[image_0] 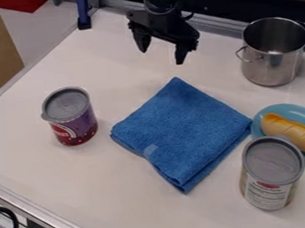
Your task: Afindrao tampon'ny latabatra ny manga
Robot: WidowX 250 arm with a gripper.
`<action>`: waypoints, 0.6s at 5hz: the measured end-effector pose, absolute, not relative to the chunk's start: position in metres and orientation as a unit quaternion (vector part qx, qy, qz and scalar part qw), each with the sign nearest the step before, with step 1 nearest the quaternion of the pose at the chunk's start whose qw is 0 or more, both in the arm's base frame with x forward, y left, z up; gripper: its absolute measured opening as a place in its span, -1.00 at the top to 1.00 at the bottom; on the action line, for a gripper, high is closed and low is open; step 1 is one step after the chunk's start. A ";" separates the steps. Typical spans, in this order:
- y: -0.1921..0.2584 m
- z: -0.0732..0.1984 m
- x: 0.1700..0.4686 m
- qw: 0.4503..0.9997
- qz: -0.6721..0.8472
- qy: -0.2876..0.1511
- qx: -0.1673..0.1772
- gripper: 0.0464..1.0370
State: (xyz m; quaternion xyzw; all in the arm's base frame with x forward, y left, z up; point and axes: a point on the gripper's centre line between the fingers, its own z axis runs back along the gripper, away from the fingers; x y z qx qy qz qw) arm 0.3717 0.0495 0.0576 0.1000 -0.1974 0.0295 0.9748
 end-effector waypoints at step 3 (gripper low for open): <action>0.041 0.032 0.328 0.980 -0.102 -0.153 0.071 -0.86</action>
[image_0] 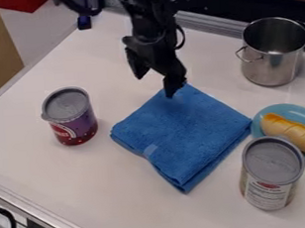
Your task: Afindrao tampon'ny latabatra ny manga
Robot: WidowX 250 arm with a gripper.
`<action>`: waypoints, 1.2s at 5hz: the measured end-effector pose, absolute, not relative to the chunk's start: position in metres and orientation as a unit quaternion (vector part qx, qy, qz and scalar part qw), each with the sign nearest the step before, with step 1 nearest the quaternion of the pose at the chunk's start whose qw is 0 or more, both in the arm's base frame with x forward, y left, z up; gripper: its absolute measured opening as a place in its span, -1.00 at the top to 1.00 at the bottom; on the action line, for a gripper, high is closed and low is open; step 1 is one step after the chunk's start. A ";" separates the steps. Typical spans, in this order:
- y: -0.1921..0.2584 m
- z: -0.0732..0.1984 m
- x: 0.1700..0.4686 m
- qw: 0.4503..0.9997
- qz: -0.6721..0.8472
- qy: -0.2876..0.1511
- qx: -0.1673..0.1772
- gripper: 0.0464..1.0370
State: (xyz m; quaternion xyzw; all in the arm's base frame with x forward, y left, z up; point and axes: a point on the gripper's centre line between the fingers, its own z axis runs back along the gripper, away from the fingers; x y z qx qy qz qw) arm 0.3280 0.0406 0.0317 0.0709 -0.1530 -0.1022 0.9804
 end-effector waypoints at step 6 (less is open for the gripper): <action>0.001 -0.009 0.305 0.978 -0.160 -0.131 0.031 0.99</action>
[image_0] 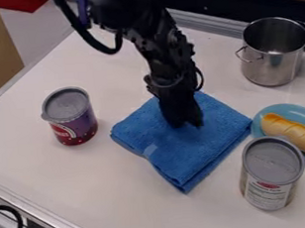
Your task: Afindrao tampon'ny latabatra ny manga
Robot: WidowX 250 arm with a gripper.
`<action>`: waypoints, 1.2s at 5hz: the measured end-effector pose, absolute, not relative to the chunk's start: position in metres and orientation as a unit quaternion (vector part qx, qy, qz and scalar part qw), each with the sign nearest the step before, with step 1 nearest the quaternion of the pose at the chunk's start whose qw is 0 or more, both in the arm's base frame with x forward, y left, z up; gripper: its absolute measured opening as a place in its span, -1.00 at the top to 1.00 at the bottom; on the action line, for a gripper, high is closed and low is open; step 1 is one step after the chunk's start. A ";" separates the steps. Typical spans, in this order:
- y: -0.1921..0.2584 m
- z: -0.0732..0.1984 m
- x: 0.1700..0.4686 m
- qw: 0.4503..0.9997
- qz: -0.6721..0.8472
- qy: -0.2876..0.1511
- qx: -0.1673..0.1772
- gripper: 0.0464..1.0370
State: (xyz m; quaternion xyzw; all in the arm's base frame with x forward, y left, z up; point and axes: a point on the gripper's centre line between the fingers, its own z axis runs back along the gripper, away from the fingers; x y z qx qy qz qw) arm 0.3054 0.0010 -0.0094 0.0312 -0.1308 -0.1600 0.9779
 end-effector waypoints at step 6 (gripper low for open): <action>0.015 -0.017 0.250 0.997 -0.006 -0.029 0.078 0.99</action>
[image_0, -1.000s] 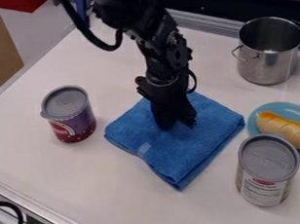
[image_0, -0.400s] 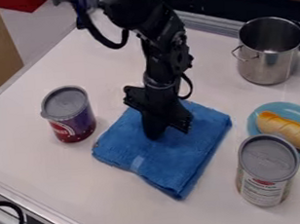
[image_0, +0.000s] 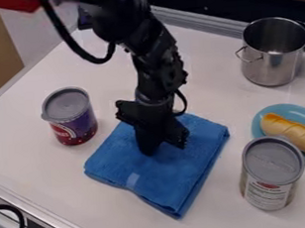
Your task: Afindrao tampon'ny latabatra ny manga
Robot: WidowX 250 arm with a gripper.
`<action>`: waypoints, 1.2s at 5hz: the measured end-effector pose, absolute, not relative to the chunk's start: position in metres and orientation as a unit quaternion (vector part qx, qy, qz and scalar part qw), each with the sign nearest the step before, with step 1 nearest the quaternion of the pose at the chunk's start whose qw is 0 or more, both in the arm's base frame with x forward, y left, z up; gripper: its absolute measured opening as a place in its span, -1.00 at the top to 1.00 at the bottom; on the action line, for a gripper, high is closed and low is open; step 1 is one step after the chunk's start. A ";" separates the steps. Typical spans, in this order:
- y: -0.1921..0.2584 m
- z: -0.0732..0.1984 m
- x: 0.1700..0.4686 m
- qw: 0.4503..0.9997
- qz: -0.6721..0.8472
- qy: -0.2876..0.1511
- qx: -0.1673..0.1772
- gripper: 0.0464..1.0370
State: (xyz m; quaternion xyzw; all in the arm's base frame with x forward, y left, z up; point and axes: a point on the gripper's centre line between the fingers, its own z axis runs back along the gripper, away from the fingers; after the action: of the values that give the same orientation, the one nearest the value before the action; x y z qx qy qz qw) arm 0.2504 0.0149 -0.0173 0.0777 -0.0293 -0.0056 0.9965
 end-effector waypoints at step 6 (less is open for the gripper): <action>0.014 -0.010 0.213 0.996 0.018 -0.046 0.080 0.96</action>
State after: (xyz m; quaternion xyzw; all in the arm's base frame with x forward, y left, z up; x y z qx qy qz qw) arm 0.2127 0.0140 -0.0097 0.0804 -0.0456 0.0179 0.9956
